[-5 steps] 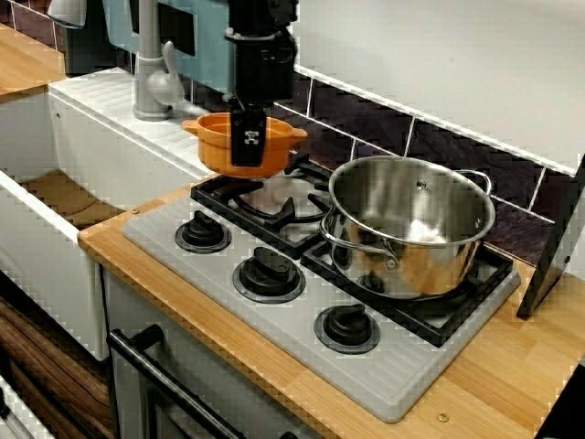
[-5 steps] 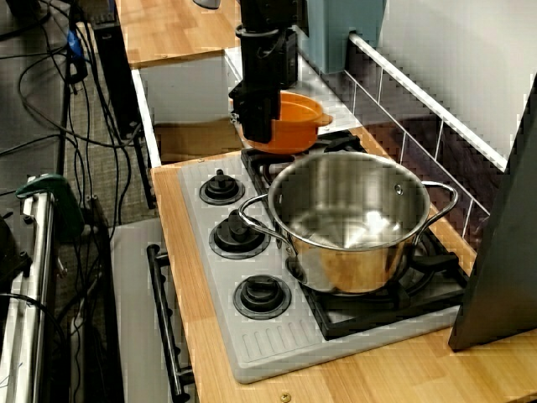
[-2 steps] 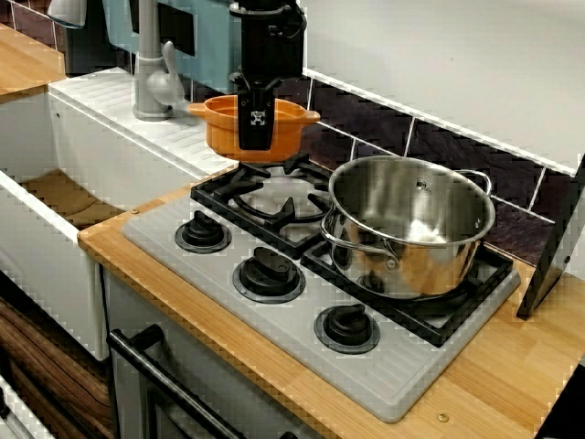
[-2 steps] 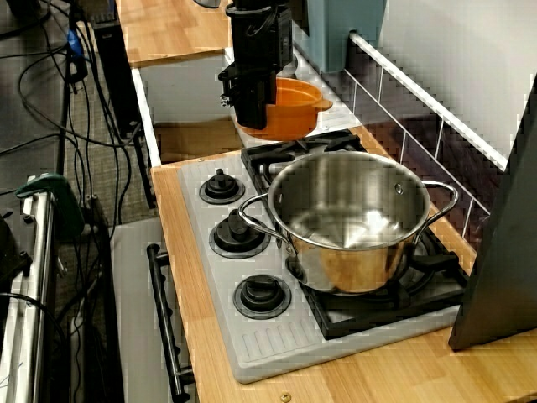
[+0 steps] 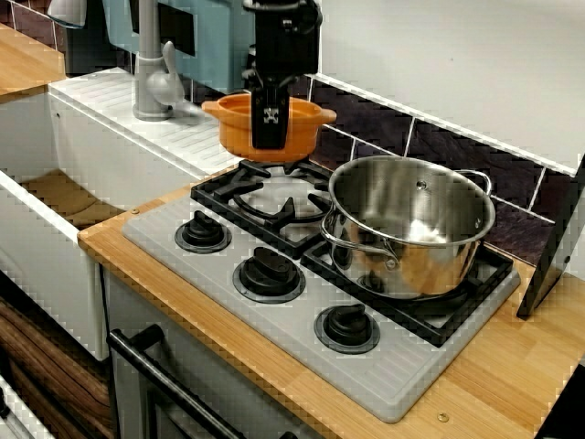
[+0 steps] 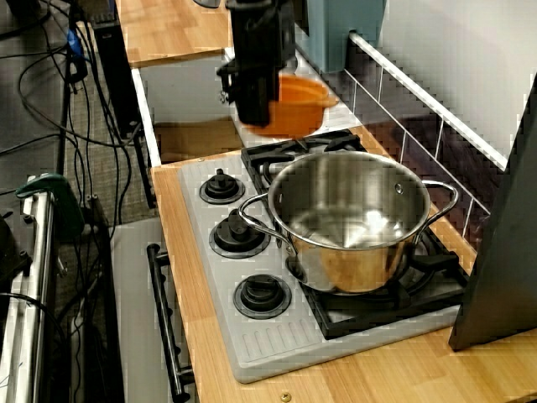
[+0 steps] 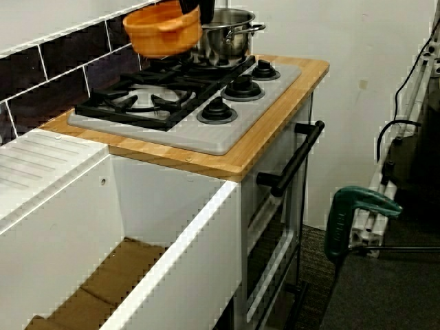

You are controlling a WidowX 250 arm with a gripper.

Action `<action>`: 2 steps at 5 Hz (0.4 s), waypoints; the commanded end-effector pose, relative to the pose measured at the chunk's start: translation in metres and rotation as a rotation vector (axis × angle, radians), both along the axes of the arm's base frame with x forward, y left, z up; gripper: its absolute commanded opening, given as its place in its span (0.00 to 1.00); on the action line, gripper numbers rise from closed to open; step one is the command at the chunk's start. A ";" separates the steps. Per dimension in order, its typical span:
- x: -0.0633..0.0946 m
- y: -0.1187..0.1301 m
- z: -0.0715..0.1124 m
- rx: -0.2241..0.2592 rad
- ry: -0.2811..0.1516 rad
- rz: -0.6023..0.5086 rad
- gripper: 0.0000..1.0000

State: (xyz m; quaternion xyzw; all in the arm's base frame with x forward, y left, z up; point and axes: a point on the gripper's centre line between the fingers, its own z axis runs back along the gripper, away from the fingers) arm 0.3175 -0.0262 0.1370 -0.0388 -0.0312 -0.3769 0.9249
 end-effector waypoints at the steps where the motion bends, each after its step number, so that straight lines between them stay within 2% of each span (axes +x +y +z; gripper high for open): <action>1: -0.010 0.002 0.051 -0.019 -0.115 -0.012 0.00; 2: -0.007 0.000 0.061 -0.033 -0.128 -0.015 0.00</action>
